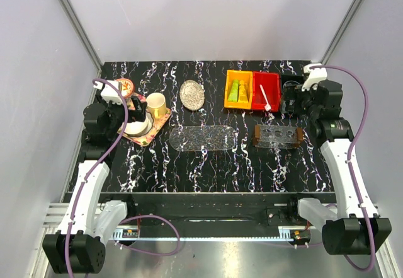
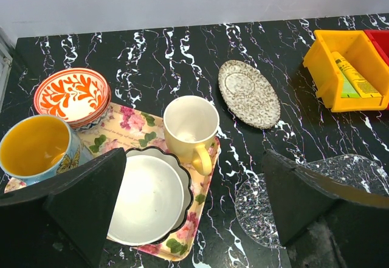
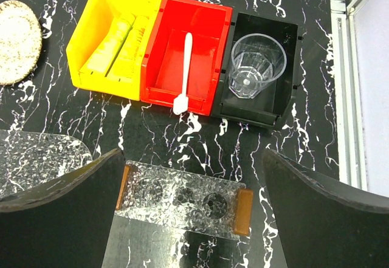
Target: Prepare toiletry sets of a toothbrush and toothpaste on the tray
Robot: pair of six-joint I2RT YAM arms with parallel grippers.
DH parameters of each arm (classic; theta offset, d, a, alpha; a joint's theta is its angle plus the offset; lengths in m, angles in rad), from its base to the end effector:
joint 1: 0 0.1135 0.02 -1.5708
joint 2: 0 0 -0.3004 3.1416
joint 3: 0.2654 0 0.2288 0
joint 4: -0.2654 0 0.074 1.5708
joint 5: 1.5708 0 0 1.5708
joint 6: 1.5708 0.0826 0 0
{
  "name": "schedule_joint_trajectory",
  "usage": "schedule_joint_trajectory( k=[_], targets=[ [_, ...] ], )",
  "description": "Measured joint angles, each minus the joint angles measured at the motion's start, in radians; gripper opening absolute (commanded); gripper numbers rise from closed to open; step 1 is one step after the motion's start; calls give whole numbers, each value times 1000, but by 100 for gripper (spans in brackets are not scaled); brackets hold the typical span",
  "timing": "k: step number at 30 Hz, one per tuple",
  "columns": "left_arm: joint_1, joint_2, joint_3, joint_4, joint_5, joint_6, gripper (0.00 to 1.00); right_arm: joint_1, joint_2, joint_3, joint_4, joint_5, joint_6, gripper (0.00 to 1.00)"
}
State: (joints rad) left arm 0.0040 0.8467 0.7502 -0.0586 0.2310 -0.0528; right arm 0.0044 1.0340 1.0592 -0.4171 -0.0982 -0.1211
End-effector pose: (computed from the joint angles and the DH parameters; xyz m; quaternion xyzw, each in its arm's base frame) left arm 0.1992 -0.0181 0.3531 0.0535 0.7565 -0.1033 0.6435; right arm 0.2299 0.0091 0.3775 -0.0793 0.8269 0.0083 0.5567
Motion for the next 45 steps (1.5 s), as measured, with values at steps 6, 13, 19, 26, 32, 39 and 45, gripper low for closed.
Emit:
schedule_joint_trajectory(
  k=[6, 13, 19, 26, 32, 39, 45],
  targets=[
    [0, 0, 0, -3, 5, 5, 99, 0, 13, 20, -48, 11, -44, 100],
    [0, 1, 0, -23, 26, 23, 99, 0, 91, 99, -171, 9, -151, 100],
    [0, 8, 0, -32, 35, 31, 99, 0, 175, 135, -291, -10, -295, 99],
    [0, 8, 0, -50, 46, 53, 99, 0, 228, 139, -420, -83, -513, 99],
    [0, 15, 0, -56, 50, 62, 99, 0, 279, 158, -476, -130, -655, 99],
    [0, 22, 0, -61, 51, 64, 99, 0, 398, 187, -540, -165, -756, 89],
    [0, 27, 1, -61, 51, 66, 99, 0, 473, 222, -583, -202, -771, 88]
  ],
)
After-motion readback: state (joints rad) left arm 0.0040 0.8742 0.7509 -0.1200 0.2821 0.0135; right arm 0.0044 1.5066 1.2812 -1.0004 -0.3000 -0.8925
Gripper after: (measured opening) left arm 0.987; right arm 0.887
